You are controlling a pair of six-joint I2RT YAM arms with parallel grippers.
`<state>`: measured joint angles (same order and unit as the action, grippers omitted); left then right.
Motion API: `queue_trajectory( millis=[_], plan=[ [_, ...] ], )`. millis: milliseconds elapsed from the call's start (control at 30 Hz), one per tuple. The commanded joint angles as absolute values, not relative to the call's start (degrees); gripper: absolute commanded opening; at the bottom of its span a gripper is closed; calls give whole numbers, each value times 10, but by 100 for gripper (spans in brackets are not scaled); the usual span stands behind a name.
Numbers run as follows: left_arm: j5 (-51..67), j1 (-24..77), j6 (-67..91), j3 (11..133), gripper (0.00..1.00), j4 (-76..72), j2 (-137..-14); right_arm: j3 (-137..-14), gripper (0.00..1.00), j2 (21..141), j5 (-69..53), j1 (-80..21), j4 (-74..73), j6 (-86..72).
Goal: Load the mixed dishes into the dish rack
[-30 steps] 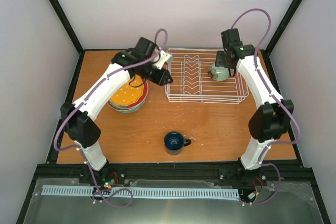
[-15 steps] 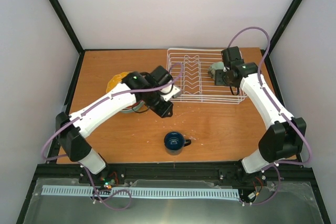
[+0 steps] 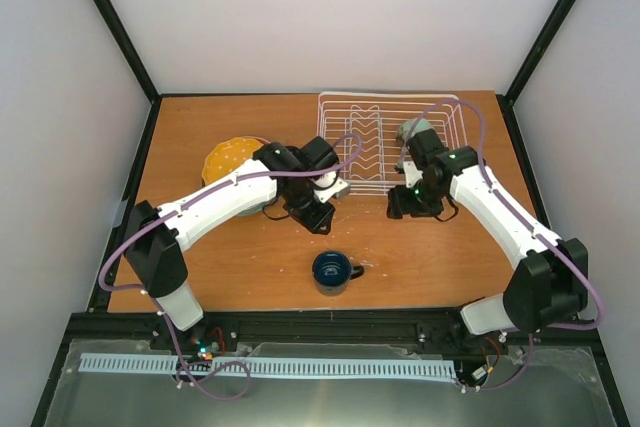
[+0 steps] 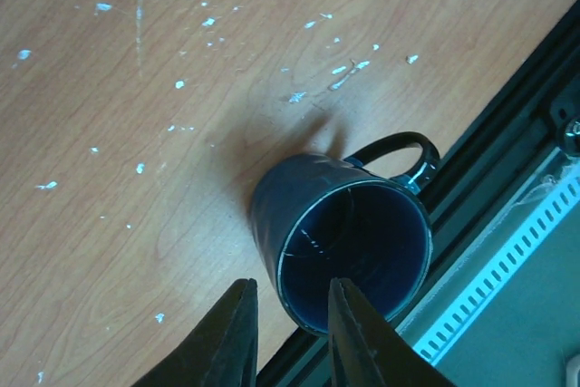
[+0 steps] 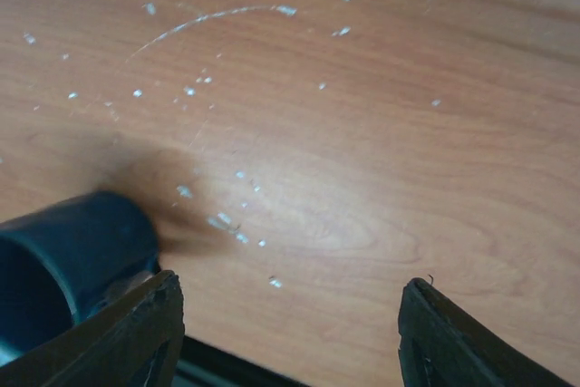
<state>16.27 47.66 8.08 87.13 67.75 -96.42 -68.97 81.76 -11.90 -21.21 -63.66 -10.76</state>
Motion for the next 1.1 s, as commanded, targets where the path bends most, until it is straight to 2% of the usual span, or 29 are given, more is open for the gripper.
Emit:
queue_trajectory(
  millis=[0, 267, 467, 1067],
  plan=[
    [203, 489, 71, 871, 24, 674, -952, -680, 65, 794, -199, -213, -669, -113],
    [217, 497, 87, 842, 28, 670, -956, -653, 66, 824, -350, -213, -717, -105],
    [212, 497, 84, 872, 28, 683, -986, -636, 67, 848, -396, -215, -728, -111],
    [258, 510, 97, 817, 26, 695, -984, -600, 66, 888, -425, -225, -713, -124]
  ],
)
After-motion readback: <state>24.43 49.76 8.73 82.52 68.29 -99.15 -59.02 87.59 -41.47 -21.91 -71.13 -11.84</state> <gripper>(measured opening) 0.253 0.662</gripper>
